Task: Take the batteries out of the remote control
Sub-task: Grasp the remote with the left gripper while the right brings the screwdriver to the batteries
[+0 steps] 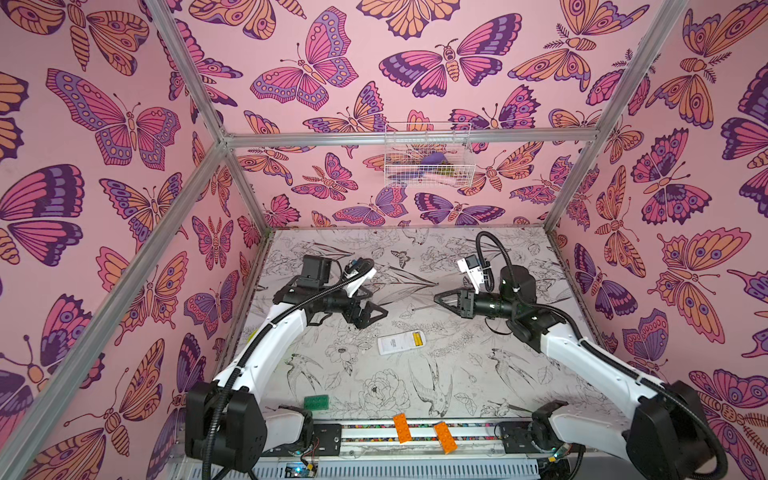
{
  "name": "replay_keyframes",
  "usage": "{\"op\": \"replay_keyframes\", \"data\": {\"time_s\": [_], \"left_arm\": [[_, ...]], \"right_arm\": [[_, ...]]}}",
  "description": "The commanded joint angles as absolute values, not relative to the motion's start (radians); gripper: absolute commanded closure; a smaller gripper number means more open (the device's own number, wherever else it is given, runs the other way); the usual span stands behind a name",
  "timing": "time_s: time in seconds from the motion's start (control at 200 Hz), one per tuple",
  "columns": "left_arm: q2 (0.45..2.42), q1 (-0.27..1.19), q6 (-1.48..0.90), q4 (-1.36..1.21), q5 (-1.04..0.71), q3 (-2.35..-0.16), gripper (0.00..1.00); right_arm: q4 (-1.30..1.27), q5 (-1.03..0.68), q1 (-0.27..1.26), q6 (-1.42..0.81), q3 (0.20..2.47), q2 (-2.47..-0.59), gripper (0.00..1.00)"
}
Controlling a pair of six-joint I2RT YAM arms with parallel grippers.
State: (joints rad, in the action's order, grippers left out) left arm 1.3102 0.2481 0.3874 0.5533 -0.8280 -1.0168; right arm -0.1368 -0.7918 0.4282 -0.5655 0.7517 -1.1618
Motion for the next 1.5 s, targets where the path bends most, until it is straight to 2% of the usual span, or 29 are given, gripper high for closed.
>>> {"op": "replay_keyframes", "data": {"time_s": [0.0, 0.271, 0.501, 0.942, 1.092, 1.263, 1.498], "left_arm": [[1.355, 0.302, 0.588, 0.59, -0.723, -1.01, 0.01], [1.449, 0.438, 0.807, 0.534, -0.564, -0.931, 0.01], [1.563, 0.514, 0.821, 0.461, -0.483, -0.931, 0.01], [1.757, 0.624, 0.821, 0.436, -0.311, -1.012, 0.02], [1.773, 0.634, 0.844, 0.44, -0.275, -0.991, 0.1], [1.738, 0.641, 0.905, 0.452, -0.289, -0.93, 0.3], [1.685, 0.64, 0.971, 0.477, -0.275, -0.857, 0.49]], "right_arm": [[0.056, -0.735, 0.421, -0.331, 0.756, -1.082, 1.0], [0.157, -0.614, 0.421, -0.086, 0.706, -0.945, 1.0], [0.161, -0.572, 0.422, 0.039, 0.67, -0.916, 1.0], [0.158, -0.567, 0.422, 0.121, 0.644, -0.937, 1.0], [0.128, -0.584, 0.422, 0.108, 0.637, -0.956, 1.0], [0.132, -0.602, 0.437, 0.121, 0.628, -0.968, 1.0], [0.121, -0.629, 0.472, 0.124, 0.624, -1.027, 1.0]]}}
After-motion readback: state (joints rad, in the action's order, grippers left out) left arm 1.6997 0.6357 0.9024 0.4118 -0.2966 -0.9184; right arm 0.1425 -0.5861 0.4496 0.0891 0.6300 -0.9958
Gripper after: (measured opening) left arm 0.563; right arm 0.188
